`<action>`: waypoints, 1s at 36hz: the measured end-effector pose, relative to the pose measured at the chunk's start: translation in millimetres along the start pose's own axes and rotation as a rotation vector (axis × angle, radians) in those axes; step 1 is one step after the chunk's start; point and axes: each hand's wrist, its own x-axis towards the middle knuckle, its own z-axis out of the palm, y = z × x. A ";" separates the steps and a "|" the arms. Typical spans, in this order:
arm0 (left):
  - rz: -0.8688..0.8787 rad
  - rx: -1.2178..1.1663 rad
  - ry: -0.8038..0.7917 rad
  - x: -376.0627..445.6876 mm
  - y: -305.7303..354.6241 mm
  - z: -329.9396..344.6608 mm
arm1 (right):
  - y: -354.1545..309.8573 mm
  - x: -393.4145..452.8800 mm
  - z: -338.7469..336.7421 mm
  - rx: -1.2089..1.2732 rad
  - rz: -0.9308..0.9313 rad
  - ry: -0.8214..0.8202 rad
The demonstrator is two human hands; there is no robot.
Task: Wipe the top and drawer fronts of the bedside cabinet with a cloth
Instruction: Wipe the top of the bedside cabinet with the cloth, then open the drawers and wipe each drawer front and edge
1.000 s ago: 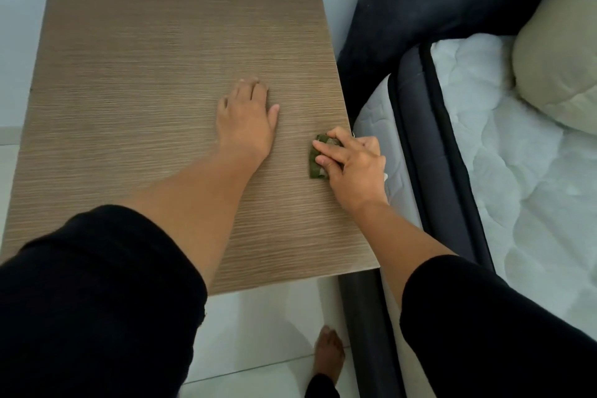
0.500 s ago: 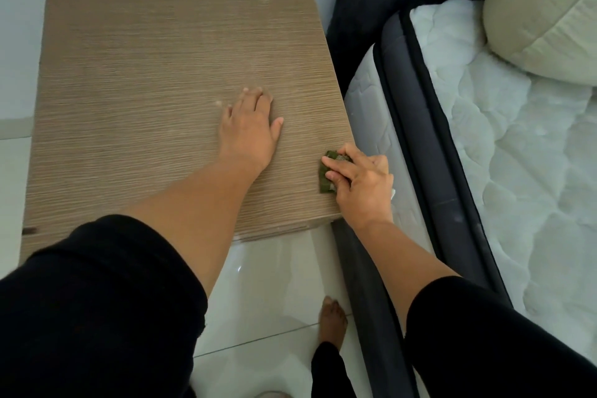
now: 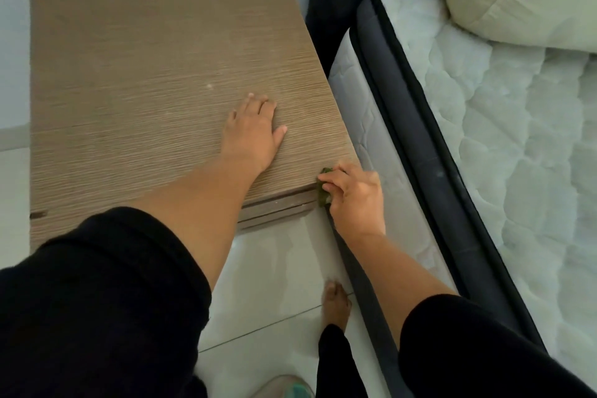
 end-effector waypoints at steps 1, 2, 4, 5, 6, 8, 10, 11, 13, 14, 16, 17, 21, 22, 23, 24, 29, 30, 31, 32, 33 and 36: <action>0.004 0.003 -0.009 -1.0 0.3 -1.2 | -1.1 -1.8 -1.9 -0.002 -0.024 0.000; 0.010 0.005 -0.018 -3.0 1.0 -2.6 | -2.2 -3.2 -4.5 -0.002 -0.041 0.006; 0.032 -0.007 -0.040 -7.8 2.4 -5.8 | -4.0 -3.1 -10.9 -0.001 -0.041 0.050; 0.046 -0.017 -0.053 -9.4 3.3 -7.0 | -4.4 -0.7 -14.2 0.005 -0.027 0.085; 0.062 -0.027 -0.060 -10.3 3.6 -8.2 | -5.5 2.7 -17.3 0.016 -0.003 0.127; 0.096 -0.051 -0.066 -8.1 3.7 -11.8 | -6.4 13.2 -21.4 0.045 0.065 0.186; 0.110 -0.086 -0.054 -1.4 1.4 -14.7 | -5.1 25.3 -21.6 0.064 0.096 0.220; 0.115 -0.104 -0.049 2.0 0.1 -14.7 | -3.8 29.5 -21.4 0.072 0.104 0.232; 0.121 -0.129 -0.028 9.6 -1.1 -10.1 | 0.4 35.7 -20.8 0.099 0.105 0.252; 0.121 -0.140 -0.021 13.5 -0.8 -7.5 | 2.7 39.0 -21.3 0.120 0.097 0.254; 0.138 -0.157 -0.012 21.4 3.1 1.4 | 10.8 45.6 -21.2 0.161 0.081 0.229; 0.155 -0.156 -0.012 24.8 6.1 5.4 | 14.6 49.0 -21.5 0.180 0.078 0.205; 0.243 -0.125 0.038 40.8 19.8 16.1 | 30.9 67.9 -21.0 0.204 -0.006 0.163; 0.258 -0.137 0.048 43.7 21.7 16.5 | 33.1 72.5 -20.8 0.201 -0.026 0.148; 0.271 -0.151 0.066 46.1 23.2 17.1 | 35.1 76.5 -19.0 0.194 -0.049 0.133; 0.280 -0.162 0.082 48.2 24.2 18.1 | 37.3 79.9 -16.6 0.189 -0.076 0.123; 0.268 -0.059 0.046 53.5 25.7 22.1 | 47.8 90.1 -6.5 0.187 -0.163 0.150; 0.262 -0.043 0.035 53.3 25.7 23.1 | 49.4 91.6 -5.8 0.199 -0.167 0.149; 0.261 -0.043 0.036 53.4 25.5 24.3 | 51.3 93.2 -4.9 0.214 -0.170 0.147; 0.264 -0.049 0.043 53.5 25.2 25.8 | 53.3 94.3 -3.5 0.230 -0.173 0.147; 0.270 -0.054 0.048 52.8 25.2 27.4 | 55.1 94.9 -1.4 0.242 -0.176 0.147; 0.275 -0.029 0.049 49.2 27.2 25.2 | 56.4 94.7 -0.5 0.260 -0.187 0.138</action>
